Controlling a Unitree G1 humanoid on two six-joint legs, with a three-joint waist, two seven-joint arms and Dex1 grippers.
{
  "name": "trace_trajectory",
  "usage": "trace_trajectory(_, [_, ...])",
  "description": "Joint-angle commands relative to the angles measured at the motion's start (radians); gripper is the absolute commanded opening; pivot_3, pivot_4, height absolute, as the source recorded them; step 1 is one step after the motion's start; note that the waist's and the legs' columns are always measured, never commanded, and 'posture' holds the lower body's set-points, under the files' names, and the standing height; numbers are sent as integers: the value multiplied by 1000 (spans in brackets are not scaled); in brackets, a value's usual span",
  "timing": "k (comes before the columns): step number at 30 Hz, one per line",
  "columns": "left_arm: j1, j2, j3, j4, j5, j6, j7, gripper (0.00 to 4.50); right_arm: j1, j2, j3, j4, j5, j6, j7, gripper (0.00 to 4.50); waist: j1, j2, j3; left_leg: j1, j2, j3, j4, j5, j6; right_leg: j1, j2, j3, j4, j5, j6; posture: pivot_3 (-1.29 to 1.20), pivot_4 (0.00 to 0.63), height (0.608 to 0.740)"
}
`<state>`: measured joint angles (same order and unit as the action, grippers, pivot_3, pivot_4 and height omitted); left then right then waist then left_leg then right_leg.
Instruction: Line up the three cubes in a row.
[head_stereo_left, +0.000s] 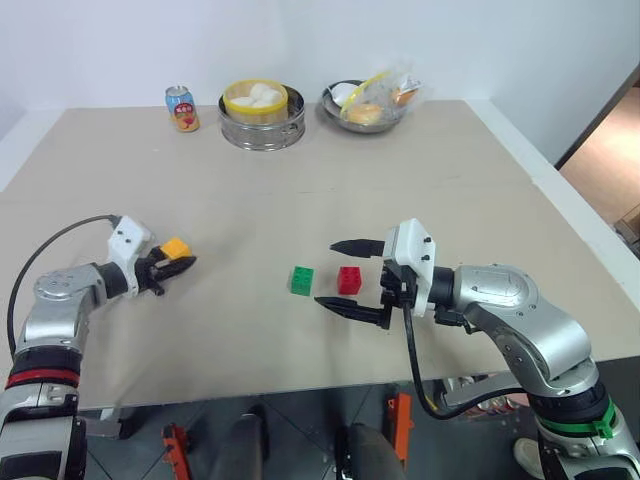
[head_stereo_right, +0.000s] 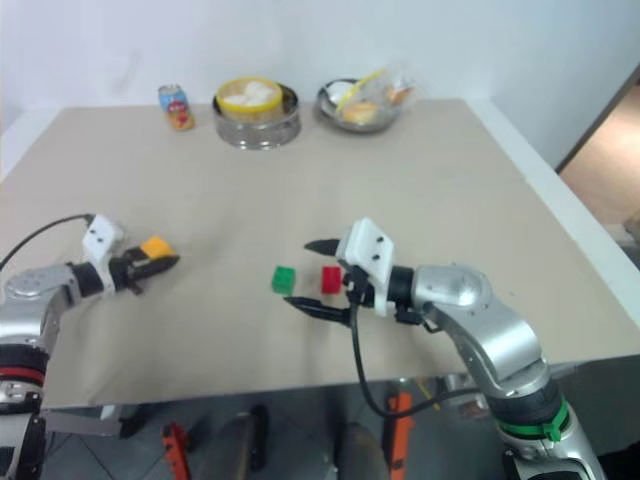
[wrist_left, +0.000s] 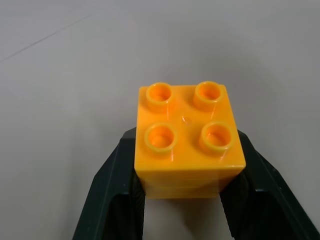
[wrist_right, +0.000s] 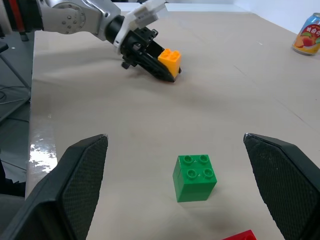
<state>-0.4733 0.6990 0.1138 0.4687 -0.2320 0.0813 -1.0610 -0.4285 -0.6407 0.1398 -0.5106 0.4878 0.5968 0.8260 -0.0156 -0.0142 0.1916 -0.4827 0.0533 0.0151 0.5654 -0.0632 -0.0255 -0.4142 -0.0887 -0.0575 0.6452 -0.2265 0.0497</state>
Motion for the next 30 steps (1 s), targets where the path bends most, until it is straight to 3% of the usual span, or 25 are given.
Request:
trace_trajectory(1, [7,15,-73,-152,-15,-18,-121,1359,-8,-7,-39,-35,16,-6,0,4500,2,0,0,0,0,0,0,0,0,0,0,0,0,0,0,0,150,740])
trace_trajectory(6, [-32,-18,-155,-175,-21,-17,-222,1359,-13,-3,-34,-34,14,-6,-3,4500,1,0,0,0,1,2,0,0,0,0,0,0,0,1,-1,0,150,740])
trace_trajectory(14, [-150,-66,-235,-10,23,-100,-323,1359,0,-2,-47,-61,30,22,-23,4500,2,0,0,0,1,2,1,0,1,3,1,-1,0,1,0,0,150,740])
trace_trajectory(21, [-244,-107,-256,163,59,-194,-371,1359,22,-14,-63,-76,37,32,-31,4500,3,0,0,0,1,2,2,0,1,4,1,-1,0,1,1,0,150,740])
trace_trajectory(30, [-290,-145,-263,243,77,-251,-414,1359,37,-24,-71,-98,38,49,-45,4500,3,0,0,0,1,2,2,0,1,4,1,-1,0,1,1,0,150,740])
